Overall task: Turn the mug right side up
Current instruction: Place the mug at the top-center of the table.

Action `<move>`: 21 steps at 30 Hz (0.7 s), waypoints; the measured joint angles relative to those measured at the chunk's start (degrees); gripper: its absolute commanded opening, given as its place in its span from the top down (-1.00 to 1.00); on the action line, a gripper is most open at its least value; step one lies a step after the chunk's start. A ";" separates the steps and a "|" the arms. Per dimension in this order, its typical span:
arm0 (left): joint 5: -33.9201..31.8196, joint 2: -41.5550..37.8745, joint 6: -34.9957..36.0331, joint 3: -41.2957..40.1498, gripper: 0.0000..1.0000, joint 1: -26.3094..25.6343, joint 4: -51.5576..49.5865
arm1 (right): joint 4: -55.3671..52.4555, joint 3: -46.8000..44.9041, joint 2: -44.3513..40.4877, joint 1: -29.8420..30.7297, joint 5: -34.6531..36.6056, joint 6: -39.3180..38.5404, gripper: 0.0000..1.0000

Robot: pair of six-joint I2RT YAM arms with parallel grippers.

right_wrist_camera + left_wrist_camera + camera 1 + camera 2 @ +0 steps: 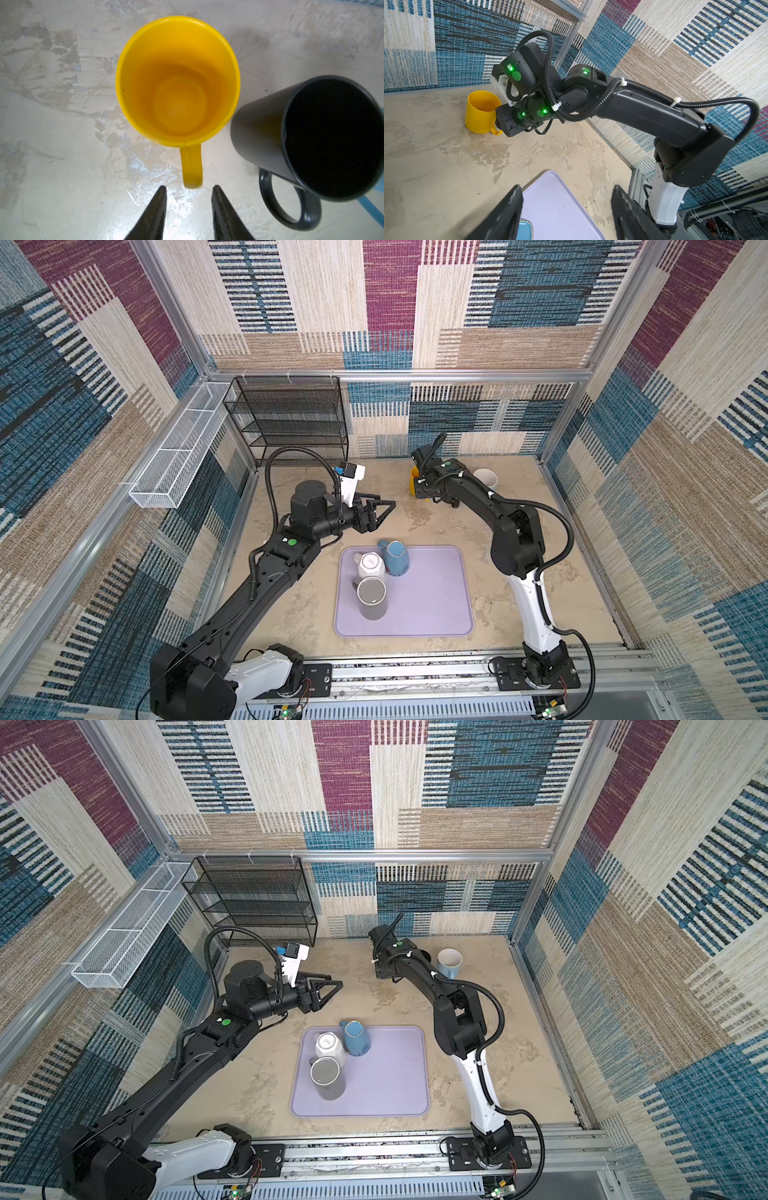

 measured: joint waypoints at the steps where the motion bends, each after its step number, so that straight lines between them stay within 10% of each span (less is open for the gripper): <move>1: -0.76 -0.02 0.02 0.00 -0.36 0.00 -0.15 | 0.22 -0.44 -0.48 0.00 0.00 0.00 0.20; 21: -6.16 0.04 1.29 1.42 -0.32 0.00 -11.82 | 10.16 -16.11 -16.57 0.48 -6.78 -2.01 0.30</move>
